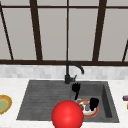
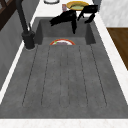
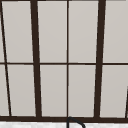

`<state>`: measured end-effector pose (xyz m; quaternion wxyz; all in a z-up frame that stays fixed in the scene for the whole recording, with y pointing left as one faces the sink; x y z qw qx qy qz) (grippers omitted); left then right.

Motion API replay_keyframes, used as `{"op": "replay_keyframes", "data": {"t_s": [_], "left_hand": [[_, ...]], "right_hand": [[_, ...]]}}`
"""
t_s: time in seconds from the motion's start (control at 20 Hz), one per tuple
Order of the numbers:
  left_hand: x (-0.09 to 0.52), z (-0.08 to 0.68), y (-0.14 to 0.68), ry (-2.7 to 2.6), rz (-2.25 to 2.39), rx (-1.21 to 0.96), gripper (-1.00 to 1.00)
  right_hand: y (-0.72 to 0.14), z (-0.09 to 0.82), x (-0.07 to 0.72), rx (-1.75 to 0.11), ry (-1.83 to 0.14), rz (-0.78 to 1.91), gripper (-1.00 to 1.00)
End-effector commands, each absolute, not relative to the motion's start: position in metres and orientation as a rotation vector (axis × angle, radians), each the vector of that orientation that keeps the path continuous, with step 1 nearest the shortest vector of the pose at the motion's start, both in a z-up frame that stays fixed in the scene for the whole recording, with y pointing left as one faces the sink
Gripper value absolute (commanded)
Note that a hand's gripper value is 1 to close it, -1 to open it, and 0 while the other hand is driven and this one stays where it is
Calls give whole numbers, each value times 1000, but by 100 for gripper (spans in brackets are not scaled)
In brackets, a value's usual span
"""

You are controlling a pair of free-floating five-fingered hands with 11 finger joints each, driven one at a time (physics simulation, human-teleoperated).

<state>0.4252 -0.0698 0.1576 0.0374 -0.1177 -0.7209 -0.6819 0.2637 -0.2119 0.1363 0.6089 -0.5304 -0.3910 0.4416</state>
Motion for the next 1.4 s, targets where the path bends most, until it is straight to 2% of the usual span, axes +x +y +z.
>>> {"op": "replay_keyframes", "data": {"t_s": [0.0, 0.45, 1.35], "left_hand": [[408, 177, -49, -2244, -2061, -366, -100], [361, 206, 6, -2212, -2079, -379, -100], [247, 204, 114, -2226, -2078, -353, -100]], "right_hand": [[-212, 136, 264, -1225, -903, 1020, 0], [-212, 136, 264, -1225, -903, 1020, 0], [-212, 136, 264, -1225, -903, 1020, 0]]}}
